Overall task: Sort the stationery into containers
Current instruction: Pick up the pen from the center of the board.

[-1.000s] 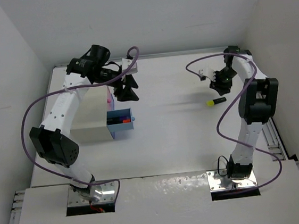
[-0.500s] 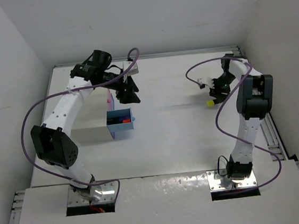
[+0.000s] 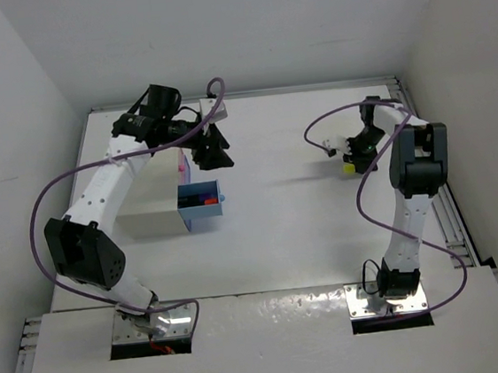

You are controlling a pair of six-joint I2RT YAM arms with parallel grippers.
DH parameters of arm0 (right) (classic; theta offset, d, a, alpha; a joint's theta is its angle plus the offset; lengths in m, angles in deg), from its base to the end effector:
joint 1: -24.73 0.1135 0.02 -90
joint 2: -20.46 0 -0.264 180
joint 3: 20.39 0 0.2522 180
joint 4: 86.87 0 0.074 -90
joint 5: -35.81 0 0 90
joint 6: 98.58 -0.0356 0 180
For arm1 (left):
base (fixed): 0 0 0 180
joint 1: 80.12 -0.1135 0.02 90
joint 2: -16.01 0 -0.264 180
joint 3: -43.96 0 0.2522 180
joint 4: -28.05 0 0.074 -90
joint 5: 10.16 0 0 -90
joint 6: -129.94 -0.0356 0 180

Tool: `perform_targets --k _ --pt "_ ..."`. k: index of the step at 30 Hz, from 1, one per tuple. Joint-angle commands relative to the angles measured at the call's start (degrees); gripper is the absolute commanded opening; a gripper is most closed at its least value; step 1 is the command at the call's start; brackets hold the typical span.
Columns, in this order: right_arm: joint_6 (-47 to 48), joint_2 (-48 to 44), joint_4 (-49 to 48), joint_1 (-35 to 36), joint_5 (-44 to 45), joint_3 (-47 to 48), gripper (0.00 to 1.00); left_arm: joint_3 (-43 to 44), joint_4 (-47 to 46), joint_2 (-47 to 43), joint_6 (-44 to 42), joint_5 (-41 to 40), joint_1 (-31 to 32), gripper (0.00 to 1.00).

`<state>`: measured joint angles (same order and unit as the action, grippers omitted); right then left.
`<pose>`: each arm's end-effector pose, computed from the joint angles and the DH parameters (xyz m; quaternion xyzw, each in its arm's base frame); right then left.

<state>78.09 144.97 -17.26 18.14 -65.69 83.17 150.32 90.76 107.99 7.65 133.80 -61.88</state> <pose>0.4022 -0.0393 0.1320 -0.6397 0.7620 0.0723 0.0695 0.3106 -0.1327 0.3691 0.5014 0.6843 -0.3821 0.3664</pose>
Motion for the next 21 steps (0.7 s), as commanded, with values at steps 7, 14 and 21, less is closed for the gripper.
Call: perform_targets --k 7,14,21 --pt "-16.67 -7.69 -1.26 3.16 -14.75 -4.19 0.0 -5.84 -15.79 -5.85 16.19 0.54 -1.98 0.62" --pt "-70.54 -23.33 -23.9 8.15 -33.22 -10.59 0.0 -9.19 -32.94 -10.07 37.36 -3.68 -1.72 0.73" --pt "-109.6 -39.76 -54.96 13.61 -24.72 -24.05 0.0 -10.16 -41.91 -10.42 50.3 -5.7 -1.19 0.71"
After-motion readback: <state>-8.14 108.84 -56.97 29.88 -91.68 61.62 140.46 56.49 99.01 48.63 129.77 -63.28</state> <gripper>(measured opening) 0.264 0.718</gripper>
